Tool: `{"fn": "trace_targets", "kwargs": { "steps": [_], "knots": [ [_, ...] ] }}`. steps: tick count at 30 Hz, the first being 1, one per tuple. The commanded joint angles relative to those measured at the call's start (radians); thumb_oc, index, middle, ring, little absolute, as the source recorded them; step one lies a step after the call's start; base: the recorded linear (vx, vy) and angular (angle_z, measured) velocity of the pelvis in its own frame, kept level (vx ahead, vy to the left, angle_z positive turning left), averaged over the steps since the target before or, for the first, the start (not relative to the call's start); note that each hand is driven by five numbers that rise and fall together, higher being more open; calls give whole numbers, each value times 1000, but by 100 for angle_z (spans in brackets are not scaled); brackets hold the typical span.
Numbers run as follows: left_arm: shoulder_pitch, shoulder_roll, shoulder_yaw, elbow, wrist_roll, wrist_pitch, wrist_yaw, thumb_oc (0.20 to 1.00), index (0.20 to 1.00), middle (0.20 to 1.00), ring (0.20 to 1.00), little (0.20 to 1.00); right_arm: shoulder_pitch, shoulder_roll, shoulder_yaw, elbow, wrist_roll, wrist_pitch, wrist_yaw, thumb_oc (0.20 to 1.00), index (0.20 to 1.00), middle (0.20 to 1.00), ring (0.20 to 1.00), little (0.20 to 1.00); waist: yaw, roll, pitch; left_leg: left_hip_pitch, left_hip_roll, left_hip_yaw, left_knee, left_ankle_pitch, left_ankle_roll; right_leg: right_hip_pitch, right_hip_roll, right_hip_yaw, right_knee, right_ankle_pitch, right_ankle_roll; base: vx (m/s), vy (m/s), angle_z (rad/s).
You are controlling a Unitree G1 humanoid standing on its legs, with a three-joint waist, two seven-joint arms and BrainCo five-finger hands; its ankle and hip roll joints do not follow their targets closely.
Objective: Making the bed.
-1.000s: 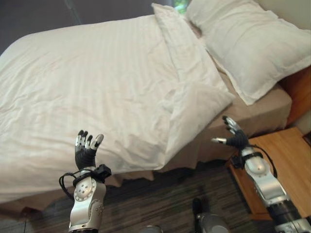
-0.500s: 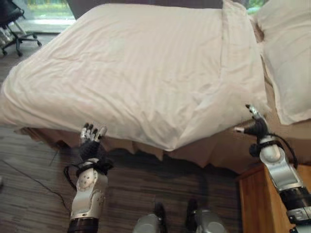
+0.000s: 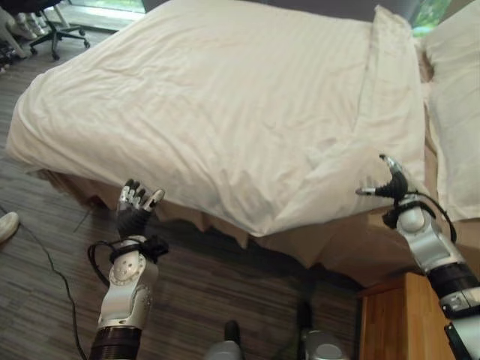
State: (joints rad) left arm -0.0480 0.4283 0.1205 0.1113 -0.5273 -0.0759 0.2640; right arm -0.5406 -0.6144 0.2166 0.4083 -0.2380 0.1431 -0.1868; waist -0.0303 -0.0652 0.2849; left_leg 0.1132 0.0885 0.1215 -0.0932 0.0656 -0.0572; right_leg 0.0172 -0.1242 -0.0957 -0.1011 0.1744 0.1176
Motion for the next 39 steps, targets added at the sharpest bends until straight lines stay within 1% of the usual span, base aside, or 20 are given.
{"fn": "trace_targets", "kwargs": {
  "steps": [1, 3, 6, 7, 9, 10, 11, 12, 13, 18, 20, 21, 25, 27, 29, 30, 31, 32, 35, 39],
  "knots": [
    [-52, 39, 6, -31, 30, -47, -5, 1000, 1000, 1000, 1000, 1000, -128, -64, 40, 14, -29, -16, -21, 1000, 1000, 1000, 1000, 1000, -9, -8, -47, 23, 15, -33, 6, -117, -61, -79, -58, -8, 14, -74, 52, 98, -110, 7],
    [-53, 47, 8, -25, 22, -51, -5, 1000, 1000, 1000, 1000, 1000, -191, -103, 67, 32, -33, -14, -18, 1000, 1000, 1000, 1000, 1000, 3, -2, -48, -4, 34, -42, 6, -103, -74, -79, -48, -20, 14, -91, 41, 80, -120, 7],
    [-63, 50, 7, -18, 8, -57, -5, 1000, 1000, 1000, 1000, 1000, -261, -136, 105, 64, -36, -10, -14, 1000, 1000, 1000, 1000, 1000, 6, 3, -45, -31, 46, -54, 6, -92, -84, -91, -42, -29, 14, -97, 36, 37, -114, 16],
    [-74, 64, 6, -5, 0, -64, 0, 1000, 1000, 1000, 1000, 1000, -325, -167, 132, 89, -31, -7, -9, 1000, 1000, 1000, 1000, 1000, 15, 5, -38, -54, 57, -62, 6, -82, -95, -104, -36, -35, 14, -104, 33, 23, -100, 12],
    [-78, 67, 9, 1, -7, -67, 3, 1000, 1000, 1000, 1000, 1000, -355, -179, 143, 98, -20, -6, -12, 1000, 1000, 1000, 1000, 1000, 12, 10, -36, -71, 65, -66, 6, -74, -102, -116, -33, -41, 14, -105, 31, 22, -92, 18],
    [-84, 69, 8, 3, -15, -70, 6, 1000, 1000, 1000, 1000, 1000, -376, -176, 152, 109, -12, -6, -15, 1000, 1000, 1000, 1000, 1000, 16, 14, -31, -85, 68, -71, 6, -68, -107, -125, -30, -43, 14, -108, 29, 13, -120, 20],
    [-160, 82, -59, 68, 33, -55, 41, 1000, 1000, 1000, 1000, 1000, -413, -135, 182, 130, -3, -7, -32, 1000, 1000, 1000, 1000, 1000, 6, 15, -25, -101, 74, -69, 6, -60, -113, -139, -28, -43, 14, -107, 30, -1, -85, 15],
    [-179, 83, -66, 84, 34, -61, 44, 1000, 1000, 1000, 1000, 1000, -424, -137, 185, 140, -1, -10, -35, 1000, 1000, 1000, 1000, 1000, 7, 16, -23, -107, 74, -70, 6, -59, -114, -144, -27, -44, 14, -106, 30, -17, -79, 15],
    [-261, 98, -80, 133, 40, -65, 51, 1000, 1000, 1000, 1000, 1000, -509, -118, 235, 255, -4, 5, -51, 1000, 1000, 1000, 1000, 1000, 13, 25, -18, -139, 77, -77, 6, -48, -124, -171, -26, -44, 14, -106, 29, 6, -56, 12],
    [-416, 144, -116, 246, 13, -88, 90, 1000, 1000, 1000, 1000, 1000, -655, -113, 309, 387, 10, 17, -75, 1000, 1000, 1000, 1000, 1000, 14, 43, -3, -198, 85, -89, 6, -23, -141, -213, -19, -48, 14, -108, 29, -6, -71, 11],
    [-535, 154, -175, 340, -4, -98, 103, 1000, 1000, 1000, 1000, 1000, -748, -93, 371, 501, 26, 16, -89, 1000, 1000, 1000, 1000, 1000, 13, 54, 10, -246, 88, -100, 6, -3, -154, -251, -16, -54, 14, -107, 28, -60, -129, 10],
    [-611, 155, -216, 410, -11, -98, 114, 1000, 1000, 1000, 1000, 1000, -783, -80, 407, 564, 21, 18, -96, 1000, 1000, 1000, 1000, 1000, 10, 62, 16, -269, 91, -101, 6, 7, -160, -266, -16, -57, 14, -107, 28, -34, -128, 5],
    [-751, 145, -290, 555, -21, -95, 123, 1000, 1000, 1000, 1000, 1000, -856, -49, 499, 671, -23, 22, -97, 1000, 1000, 1000, 1000, 1000, 1, 84, 37, -307, 85, -100, 6, 25, -170, -299, -17, -56, 14, -104, 29, -28, -82, 10],
    [-819, 118, -325, 649, -43, -92, 124, 1000, 1000, 1000, 1000, 1000, -858, -13, 518, 745, -29, 18, -98, 1000, 1000, 1000, 1000, 1000, -11, 99, 44, -319, 83, -92, 6, 30, -171, -315, -18, -47, 14, -101, 31, -25, -36, -5],
    [-837, 106, -344, 667, -34, -92, 125, 1000, 1000, 1000, 1000, 1000, -846, 9, 516, 772, -19, 19, -94, 1000, 1000, 1000, 1000, 1000, -15, 107, 43, -313, 82, -86, 6, 28, -169, -315, -18, -39, 14, -101, 32, 7, 15, -9],
    [-836, 101, -350, 659, -23, -91, 125, 1000, 1000, 1000, 1000, 1000, -834, 17, 513, 776, -20, 22, -89, 489, 489, 489, 489, 489, -17, 109, 42, -304, 82, -84, 6, 26, -167, -310, -17, -33, 14, -102, 32, 20, 30, -6],
    [-835, 101, -350, 658, -22, -90, 126, 1000, 1000, 1000, 1000, 1000, -833, 18, 513, 776, -20, 23, -89, 288, 288, 288, 288, 288, -16, 108, 42, -303, 82, -83, 6, 26, -167, -309, -17, -32, 14, -103, 32, 24, 30, -5],
    [-827, 95, -349, 644, -18, -93, 127, 1000, 1000, 1000, 1000, 1000, -814, 30, 510, 772, -24, 23, -86, 200, 200, 200, 200, 200, -19, 111, 42, -292, 80, -81, 6, 22, -164, -304, -17, -27, 14, -104, 32, 16, 28, -5],
    [-772, 77, -336, 594, 4, -92, 132, 1000, 1000, 1000, 1000, 1000, -750, 47, 488, 695, -27, 23, -89, 200, 200, 200, 200, 200, -33, 112, 34, -249, 77, -65, 6, 5, -155, -272, -19, -12, 14, -109, 31, 36, 57, -12],
    [-593, 58, -257, 426, 42, -79, 128, 1000, 1000, 1000, 1000, 1000, -580, -5, 404, 365, -82, 30, -84, 200, 200, 200, 200, 200, -68, 104, 3, -177, 72, -35, 6, -34, -136, -221, -31, 3, 14, -110, 32, 67, 92, -19]
  ]
}}
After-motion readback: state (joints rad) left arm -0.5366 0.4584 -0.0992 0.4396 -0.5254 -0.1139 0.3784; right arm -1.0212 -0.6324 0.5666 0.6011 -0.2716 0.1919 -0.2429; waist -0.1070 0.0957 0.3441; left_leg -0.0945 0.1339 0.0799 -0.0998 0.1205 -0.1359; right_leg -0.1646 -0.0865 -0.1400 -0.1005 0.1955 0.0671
